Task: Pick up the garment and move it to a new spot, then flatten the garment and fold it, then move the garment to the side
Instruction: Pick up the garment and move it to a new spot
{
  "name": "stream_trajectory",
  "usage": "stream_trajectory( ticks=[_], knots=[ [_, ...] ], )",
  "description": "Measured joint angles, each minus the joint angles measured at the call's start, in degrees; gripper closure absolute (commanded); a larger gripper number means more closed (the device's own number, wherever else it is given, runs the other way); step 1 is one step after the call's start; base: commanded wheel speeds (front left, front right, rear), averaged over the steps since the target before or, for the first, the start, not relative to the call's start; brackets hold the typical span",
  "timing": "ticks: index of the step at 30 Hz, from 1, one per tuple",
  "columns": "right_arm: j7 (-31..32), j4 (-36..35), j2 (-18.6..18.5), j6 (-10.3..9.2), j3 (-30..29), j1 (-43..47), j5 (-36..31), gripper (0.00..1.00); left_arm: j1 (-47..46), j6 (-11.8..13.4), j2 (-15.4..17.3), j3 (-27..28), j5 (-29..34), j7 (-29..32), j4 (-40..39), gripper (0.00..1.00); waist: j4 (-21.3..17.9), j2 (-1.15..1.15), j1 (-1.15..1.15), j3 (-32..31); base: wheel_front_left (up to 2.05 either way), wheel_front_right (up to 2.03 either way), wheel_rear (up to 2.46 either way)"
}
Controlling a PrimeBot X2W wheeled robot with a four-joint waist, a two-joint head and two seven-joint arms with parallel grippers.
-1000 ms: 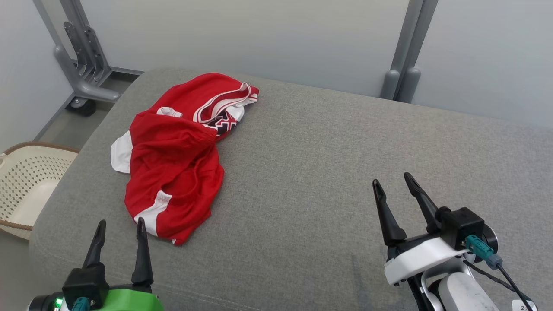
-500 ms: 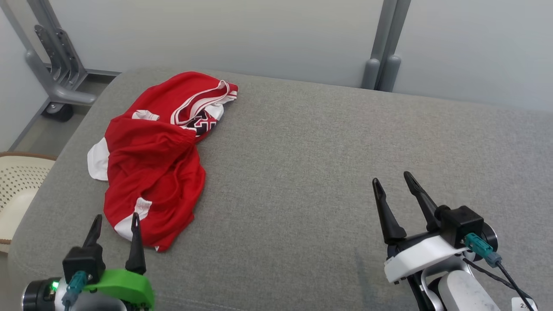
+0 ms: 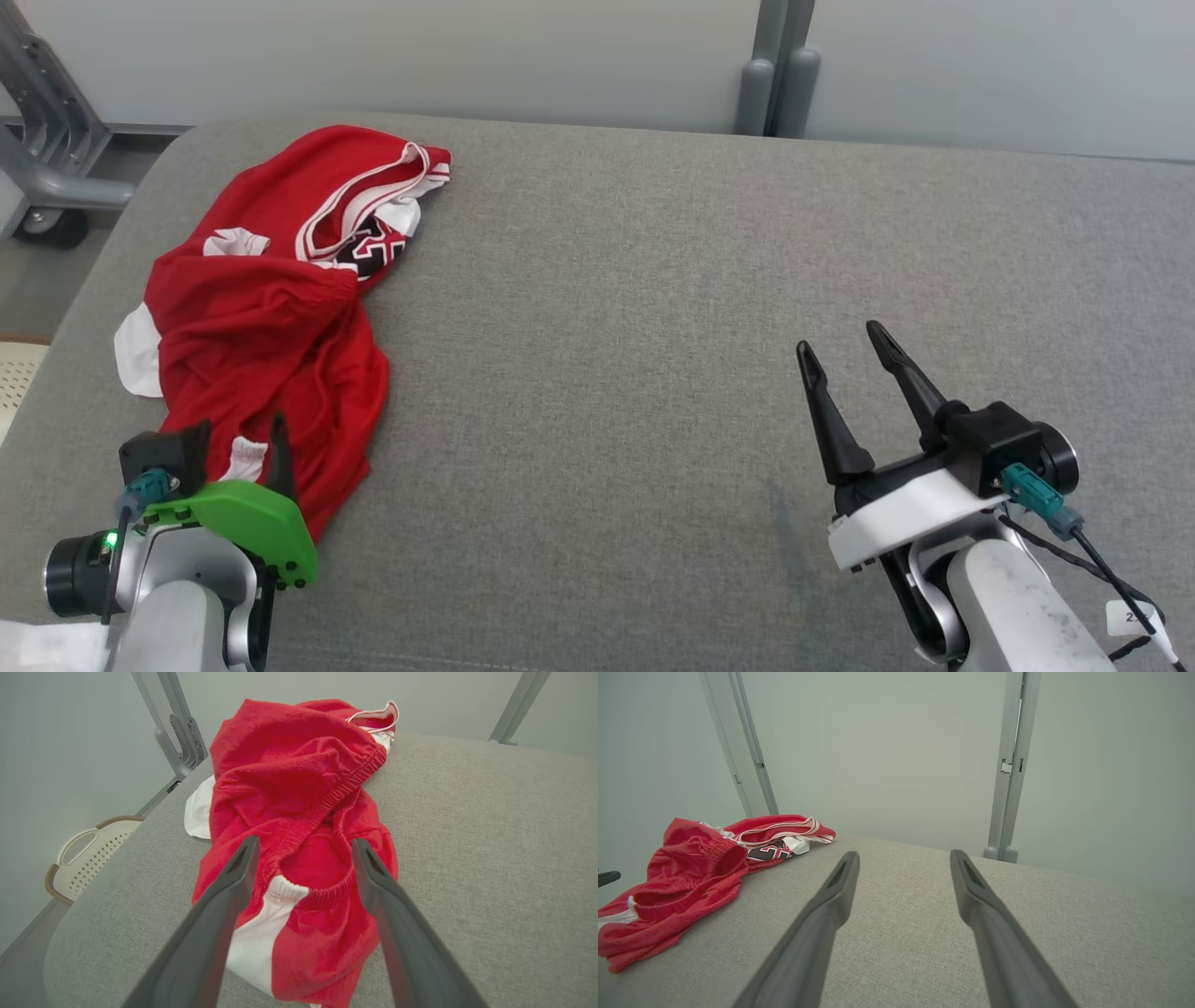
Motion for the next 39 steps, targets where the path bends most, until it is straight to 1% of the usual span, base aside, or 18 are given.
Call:
stream_trajectory(
  ticks=[6, 10, 16, 17, 30, 35, 36, 37, 38, 39],
  knots=[
    [0.0, -0.58, -0.34, 0.51, 0.15, -2.63, -0.52, 0.0, -4.07, 0.04, 0.27, 0.34, -0.33, 3.99, 4.66, 0.0, -1.8, 0.0, 0.0, 3.02, 0.0, 0.0, 0.0],
    [0.0, -0.88, -0.36, 0.56, 0.29, -4.15, -0.81, 0.0, -6.56, 1.01, 0.33, 1.53, -0.62, 6.23, 7.56, 0.0, -2.91, 0.0, 0.01, 5.11, 0.0, 0.0, 0.0],
    [0.0, -0.98, -0.43, 1.02, 0.37, -5.95, -0.9, 0.0, -10.02, 2.56, 0.88, 3.19, -0.38, 7.27, 10.49, 0.0, -4.34, 0.0, 0.01, 8.01, 0.0, 0.0, 0.0],
    [0.0, -0.98, -0.43, 1.02, 0.38, -6.48, -0.93, 0.0, -11.13, 2.98, 1.43, 3.63, 0.26, 7.56, 11.37, 0.0, -4.76, 0.0, 0.01, 8.84, 0.0, 0.0, 0.0],
    [-0.01, -0.9, -0.44, 1.52, 0.6, -8.68, -0.96, 0.0, -14.99, 3.85, 2.26, 5.76, 1.93, 12.28, 18.79, 0.0, -6.58, 0.0, 0.01, 12.84, 0.0, 0.0, 0.0],
    [-0.01, -0.79, -0.42, 1.7, 0.76, -9.53, -0.96, 0.0, -17.05, 4.09, 2.32, 7.01, 2.05, 12.83, 20.47, 0.0, -7.18, 0.0, 0.0, 13.72, 0.0, 0.0, 0.0],
    [-0.01, -0.73, -0.43, 1.7, 0.68, -9.56, -0.96, 0.0, -17.4, 4.1, 2.32, 7.1, 2.26, 13.0, 20.74, 0.38, -7.24, 0.0, 0.01, 13.83, 0.0, 0.0, 0.0],
    [-0.01, -0.62, -0.43, 1.7, 0.65, -9.63, -0.96, 0.0, -17.68, 4.1, 2.32, 7.19, 2.33, 13.23, 21.02, 0.59, -7.27, 0.0, 0.01, 13.88, 0.0, 0.0, 0.0],
    [-0.01, -0.52, -0.43, 1.71, 0.6, -9.75, -0.96, 0.0, -17.94, 4.1, 2.31, 7.17, 2.34, 13.23, 21.23, 1.0, -7.28, 0.0, 0.0, 13.9, 0.0, 0.0, 0.0],
    [-0.01, -0.43, -0.43, 1.72, 0.58, -9.92, -0.96, 0.0, -18.12, 4.1, 2.3, 7.15, 2.42, 13.16, 21.4, 1.0, -7.29, 0.0, 0.0, 13.9, 0.0, 0.0, 0.0]
  ],
)
